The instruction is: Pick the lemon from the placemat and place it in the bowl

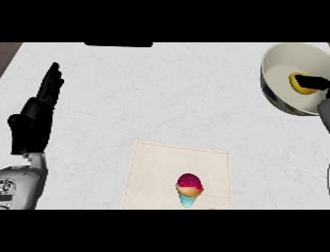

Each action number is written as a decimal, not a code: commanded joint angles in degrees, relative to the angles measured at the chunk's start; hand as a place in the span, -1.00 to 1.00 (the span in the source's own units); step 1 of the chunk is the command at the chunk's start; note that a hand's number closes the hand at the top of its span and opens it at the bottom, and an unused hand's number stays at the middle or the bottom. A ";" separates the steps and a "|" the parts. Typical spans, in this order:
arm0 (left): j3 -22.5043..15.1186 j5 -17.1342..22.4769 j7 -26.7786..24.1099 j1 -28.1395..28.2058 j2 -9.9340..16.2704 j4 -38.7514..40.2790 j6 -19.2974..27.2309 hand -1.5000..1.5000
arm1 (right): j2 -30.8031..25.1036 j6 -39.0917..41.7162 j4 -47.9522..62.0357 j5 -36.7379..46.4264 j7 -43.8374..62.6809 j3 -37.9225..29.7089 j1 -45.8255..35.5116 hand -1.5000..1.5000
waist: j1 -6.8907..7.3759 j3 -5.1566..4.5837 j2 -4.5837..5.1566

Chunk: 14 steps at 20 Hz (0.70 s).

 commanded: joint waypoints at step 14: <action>1.27 -0.75 -0.25 1.46 -0.63 0.29 0.16 0.00 | 1.82 8.10 -9.40 -22.24 -27.01 -13.76 9.73 -1.00 | -2.90 -0.36 -1.51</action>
